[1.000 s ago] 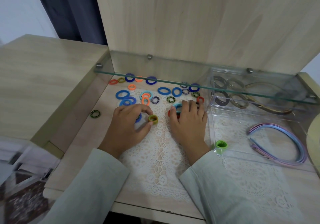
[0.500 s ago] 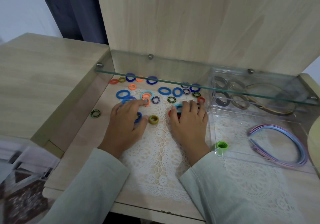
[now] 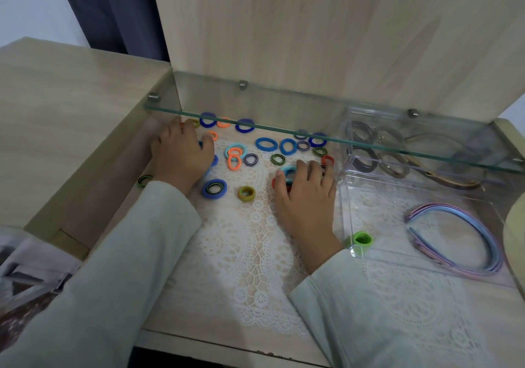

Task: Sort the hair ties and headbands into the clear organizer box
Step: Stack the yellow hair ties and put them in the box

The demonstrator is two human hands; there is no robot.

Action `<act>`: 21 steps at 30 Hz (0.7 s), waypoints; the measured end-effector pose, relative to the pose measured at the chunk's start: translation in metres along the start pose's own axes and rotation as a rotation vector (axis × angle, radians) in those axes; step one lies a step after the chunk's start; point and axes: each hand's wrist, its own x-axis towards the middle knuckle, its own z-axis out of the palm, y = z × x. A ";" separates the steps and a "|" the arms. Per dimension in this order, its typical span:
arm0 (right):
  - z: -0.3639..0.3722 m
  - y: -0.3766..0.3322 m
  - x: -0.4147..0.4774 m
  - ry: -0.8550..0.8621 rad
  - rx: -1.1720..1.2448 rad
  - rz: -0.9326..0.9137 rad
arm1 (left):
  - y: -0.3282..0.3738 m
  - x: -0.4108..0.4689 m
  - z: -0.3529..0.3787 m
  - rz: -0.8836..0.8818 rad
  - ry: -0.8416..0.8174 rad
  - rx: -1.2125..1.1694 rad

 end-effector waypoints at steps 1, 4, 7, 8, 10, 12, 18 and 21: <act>0.000 0.000 0.000 0.006 0.000 -0.001 | 0.002 0.006 0.000 -0.006 -0.027 0.016; 0.002 -0.001 0.000 0.010 -0.006 -0.006 | 0.007 0.018 0.003 0.020 -0.065 0.129; 0.001 0.000 0.000 0.003 -0.007 -0.004 | 0.012 0.024 0.004 0.027 -0.059 0.224; 0.001 0.000 0.000 0.000 -0.009 -0.003 | 0.014 0.025 0.003 0.019 -0.053 0.237; 0.001 0.000 0.000 -0.007 -0.013 -0.003 | 0.015 0.027 0.003 0.001 -0.046 0.254; 0.001 -0.001 0.000 -0.013 -0.011 -0.005 | 0.016 0.029 0.002 -0.018 -0.037 0.244; 0.001 -0.001 0.000 -0.008 -0.019 -0.003 | 0.011 0.032 0.004 -0.025 0.028 0.227; 0.000 -0.001 0.000 -0.015 -0.019 -0.008 | 0.011 0.029 0.001 -0.047 0.040 0.164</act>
